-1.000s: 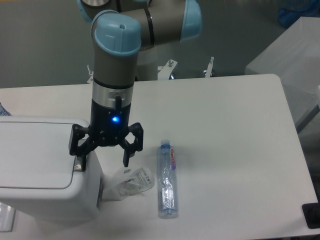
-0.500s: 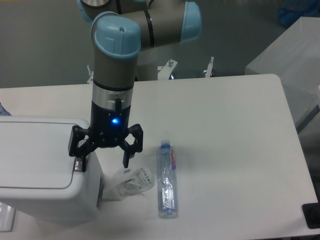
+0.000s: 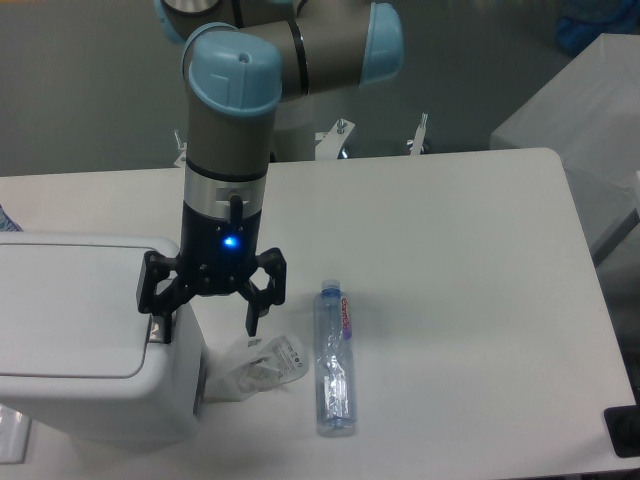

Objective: Open the trash can

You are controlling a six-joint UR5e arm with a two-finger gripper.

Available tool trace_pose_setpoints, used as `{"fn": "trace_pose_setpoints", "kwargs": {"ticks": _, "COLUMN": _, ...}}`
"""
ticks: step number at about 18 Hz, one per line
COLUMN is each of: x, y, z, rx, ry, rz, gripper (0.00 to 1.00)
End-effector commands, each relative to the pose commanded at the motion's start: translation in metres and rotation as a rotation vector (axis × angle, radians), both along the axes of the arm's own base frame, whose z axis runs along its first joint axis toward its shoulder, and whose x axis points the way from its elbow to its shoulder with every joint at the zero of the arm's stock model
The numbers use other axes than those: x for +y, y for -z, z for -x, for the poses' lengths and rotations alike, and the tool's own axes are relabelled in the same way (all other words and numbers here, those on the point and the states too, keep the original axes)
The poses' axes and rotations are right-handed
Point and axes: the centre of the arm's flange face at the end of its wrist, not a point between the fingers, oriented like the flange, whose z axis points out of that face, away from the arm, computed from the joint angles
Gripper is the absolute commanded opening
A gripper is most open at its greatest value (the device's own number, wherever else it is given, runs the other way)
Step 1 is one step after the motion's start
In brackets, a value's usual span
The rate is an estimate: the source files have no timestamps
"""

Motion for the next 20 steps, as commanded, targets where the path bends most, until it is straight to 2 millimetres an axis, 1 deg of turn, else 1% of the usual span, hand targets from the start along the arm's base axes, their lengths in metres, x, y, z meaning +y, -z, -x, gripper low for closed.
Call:
{"fn": "trace_pose_setpoints", "kwargs": {"ticks": 12, "x": 0.001, "y": 0.003, "z": 0.001, "rx": -0.004, "ry": -0.001, "rz": 0.004, "gripper": 1.0}}
{"fn": "trace_pose_setpoints", "kwargs": {"ticks": 14, "x": 0.001, "y": 0.0, "z": 0.001, "rx": 0.003, "ry": -0.001, "rz": -0.005, "gripper": 1.0}}
{"fn": "trace_pose_setpoints", "kwargs": {"ticks": 16, "x": 0.002, "y": -0.007, "z": 0.001, "rx": 0.015, "ry": 0.0, "rz": -0.019, "gripper": 1.0}}
{"fn": "trace_pose_setpoints", "kwargs": {"ticks": 19, "x": 0.003, "y": -0.026, "z": 0.004, "rx": 0.051, "ry": 0.002, "rz": -0.054, "gripper": 1.0}}
{"fn": "trace_pose_setpoints", "kwargs": {"ticks": 20, "x": 0.004, "y": -0.036, "z": 0.005, "rx": 0.066, "ry": 0.008, "rz": -0.068, "gripper": 1.0}}
